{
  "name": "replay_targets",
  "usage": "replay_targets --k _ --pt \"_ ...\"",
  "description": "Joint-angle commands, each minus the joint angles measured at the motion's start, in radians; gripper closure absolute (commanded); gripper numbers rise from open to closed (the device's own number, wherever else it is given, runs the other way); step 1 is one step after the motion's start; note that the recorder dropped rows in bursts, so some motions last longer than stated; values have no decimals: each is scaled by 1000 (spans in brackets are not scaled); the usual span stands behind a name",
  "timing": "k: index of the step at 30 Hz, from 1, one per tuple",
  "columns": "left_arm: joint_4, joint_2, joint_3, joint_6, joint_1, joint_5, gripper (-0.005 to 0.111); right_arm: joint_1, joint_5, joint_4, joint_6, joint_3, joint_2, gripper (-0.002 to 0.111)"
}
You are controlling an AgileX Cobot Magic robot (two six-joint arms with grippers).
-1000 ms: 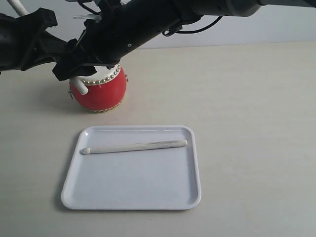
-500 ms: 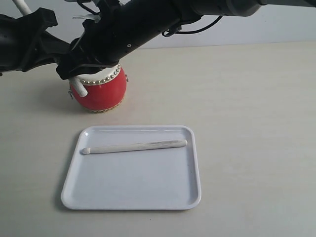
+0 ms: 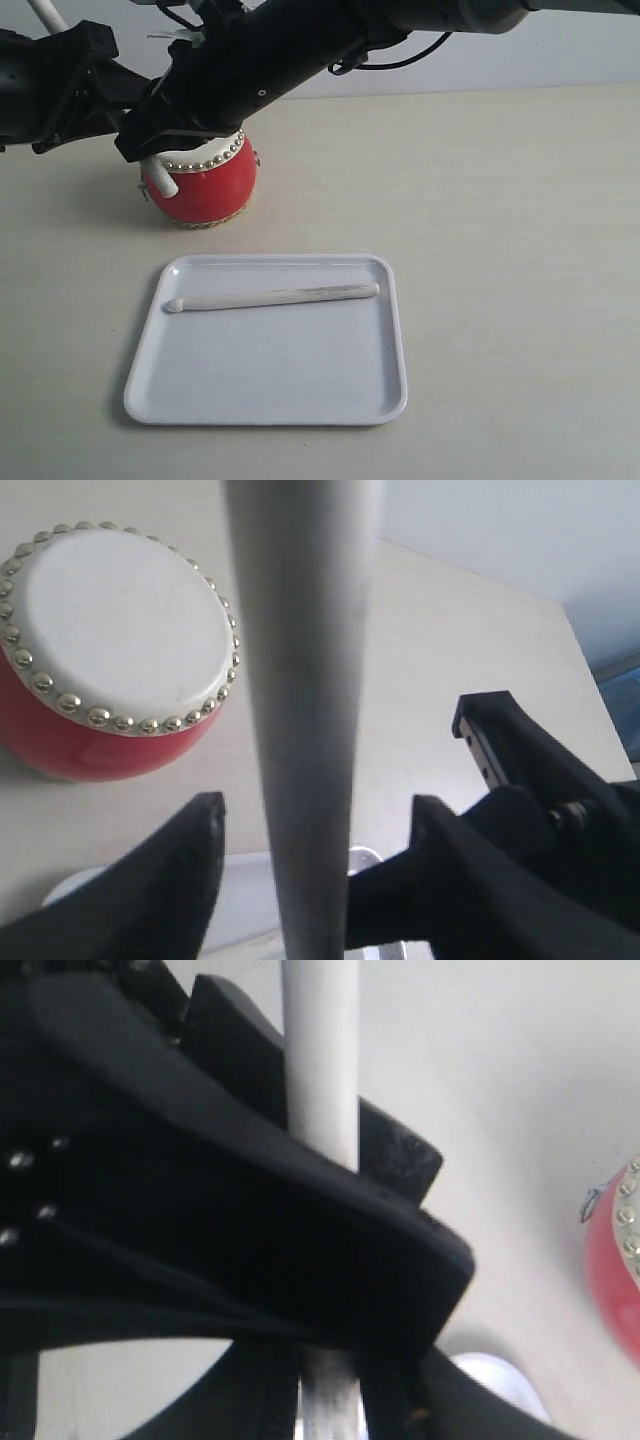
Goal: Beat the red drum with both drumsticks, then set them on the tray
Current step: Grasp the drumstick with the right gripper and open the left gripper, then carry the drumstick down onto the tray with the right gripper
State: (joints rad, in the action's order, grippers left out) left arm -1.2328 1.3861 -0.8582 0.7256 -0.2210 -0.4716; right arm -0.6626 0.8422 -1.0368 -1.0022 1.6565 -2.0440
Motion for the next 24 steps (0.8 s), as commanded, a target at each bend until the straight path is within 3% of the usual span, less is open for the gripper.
replay_targets --k 1,7,13,16,22,24 --pt "-1 -12 1 61 3 -9 40 0 -25 46 39 6 7 108" --pt "110 -76 -1 53 21 7 39 17 -106 375 274 6 19 108" --pt "190 -144 -1 53 126 10 42 76 -59 644 430 6 56 108" --pt "213 -161 -1 53 190 15 57 83 42 783 418 6 77 108" --pt "213 -163 -1 59 282 44 106 81 293 902 267 6 81 108" --pt "218 -163 -1 68 292 53 106 81 347 892 246 6 81 108"
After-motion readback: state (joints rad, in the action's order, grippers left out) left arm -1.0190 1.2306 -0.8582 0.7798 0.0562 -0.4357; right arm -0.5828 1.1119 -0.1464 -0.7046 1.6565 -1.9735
